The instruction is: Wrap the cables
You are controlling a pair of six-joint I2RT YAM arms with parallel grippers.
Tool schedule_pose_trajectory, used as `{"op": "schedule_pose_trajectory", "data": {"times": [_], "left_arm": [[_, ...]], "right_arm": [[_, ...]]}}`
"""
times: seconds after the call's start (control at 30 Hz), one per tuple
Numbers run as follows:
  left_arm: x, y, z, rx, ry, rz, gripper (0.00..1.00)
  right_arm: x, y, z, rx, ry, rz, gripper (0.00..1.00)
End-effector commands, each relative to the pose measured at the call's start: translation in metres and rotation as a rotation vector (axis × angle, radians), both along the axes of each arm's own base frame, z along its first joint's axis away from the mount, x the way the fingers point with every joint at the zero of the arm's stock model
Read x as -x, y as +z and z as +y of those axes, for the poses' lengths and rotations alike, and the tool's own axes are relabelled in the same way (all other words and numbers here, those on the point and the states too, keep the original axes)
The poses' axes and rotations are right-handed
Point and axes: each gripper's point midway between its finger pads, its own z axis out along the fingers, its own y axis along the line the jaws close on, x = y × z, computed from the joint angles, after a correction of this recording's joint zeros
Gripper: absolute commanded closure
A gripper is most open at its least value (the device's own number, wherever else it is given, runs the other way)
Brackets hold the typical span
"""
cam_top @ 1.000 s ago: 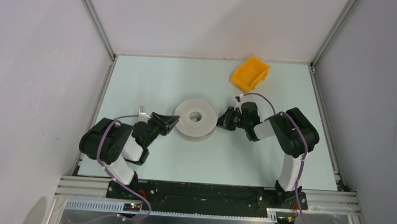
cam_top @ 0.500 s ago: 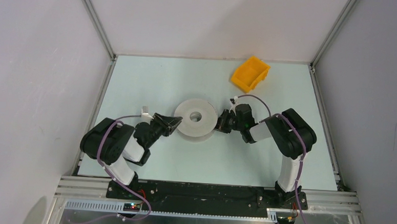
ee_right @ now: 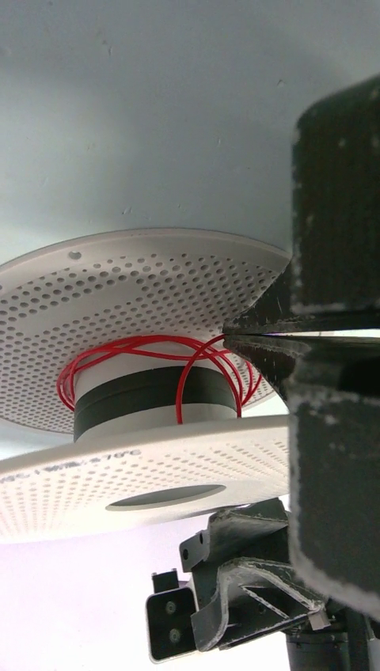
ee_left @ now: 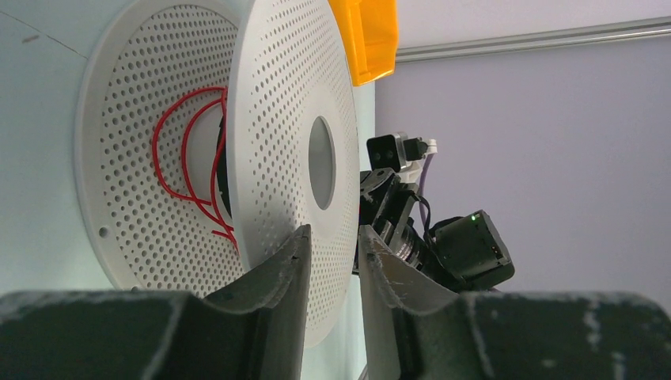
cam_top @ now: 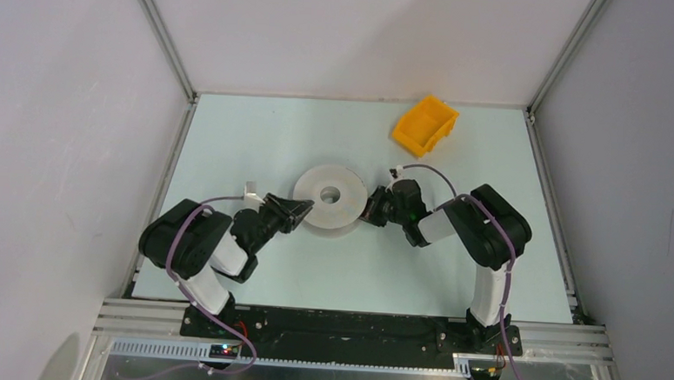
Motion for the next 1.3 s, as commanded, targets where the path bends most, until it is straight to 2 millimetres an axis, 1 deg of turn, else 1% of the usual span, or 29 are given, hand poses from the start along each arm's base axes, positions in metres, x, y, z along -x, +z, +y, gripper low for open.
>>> {"op": "schedule_pose_trajectory", "data": {"times": [0.0, 0.2, 0.33, 0.7, 0.8, 0.87, 1.0, 1.03, 1.27], "left_arm": [[-0.004, 0.001, -0.004, -0.005, 0.01, -0.011, 0.67], [-0.005, 0.003, -0.006, -0.001, 0.008, -0.018, 0.67], [-0.007, 0.004, -0.008, 0.003, 0.007, -0.02, 0.67], [-0.009, 0.009, -0.012, 0.011, -0.002, -0.031, 0.67], [-0.009, 0.01, -0.012, 0.013, -0.005, -0.032, 0.67], [-0.008, 0.009, -0.012, 0.012, -0.005, -0.032, 0.67], [-0.009, 0.012, -0.012, 0.014, -0.006, -0.04, 0.67], [-0.009, 0.014, -0.013, 0.016, -0.007, -0.044, 0.67], [-0.011, 0.018, -0.012, 0.009, -0.001, -0.067, 0.67]], "right_arm": [[-0.008, 0.005, 0.006, -0.039, -0.04, -0.017, 1.0], [-0.008, 0.004, 0.006, -0.054, -0.052, -0.003, 1.0], [-0.009, 0.008, 0.008, -0.065, -0.067, -0.005, 1.0], [-0.004, 0.001, 0.011, -0.057, -0.078, 0.034, 0.98], [-0.003, 0.001, 0.011, -0.052, -0.077, 0.032, 0.98], [-0.004, 0.002, 0.009, -0.043, -0.081, 0.028, 0.97], [-0.004, -0.002, 0.002, -0.006, -0.09, 0.033, 0.9], [-0.005, 0.0, 0.001, 0.0, -0.09, 0.026, 0.88], [-0.004, 0.01, -0.016, 0.015, -0.106, -0.009, 0.87]]}}
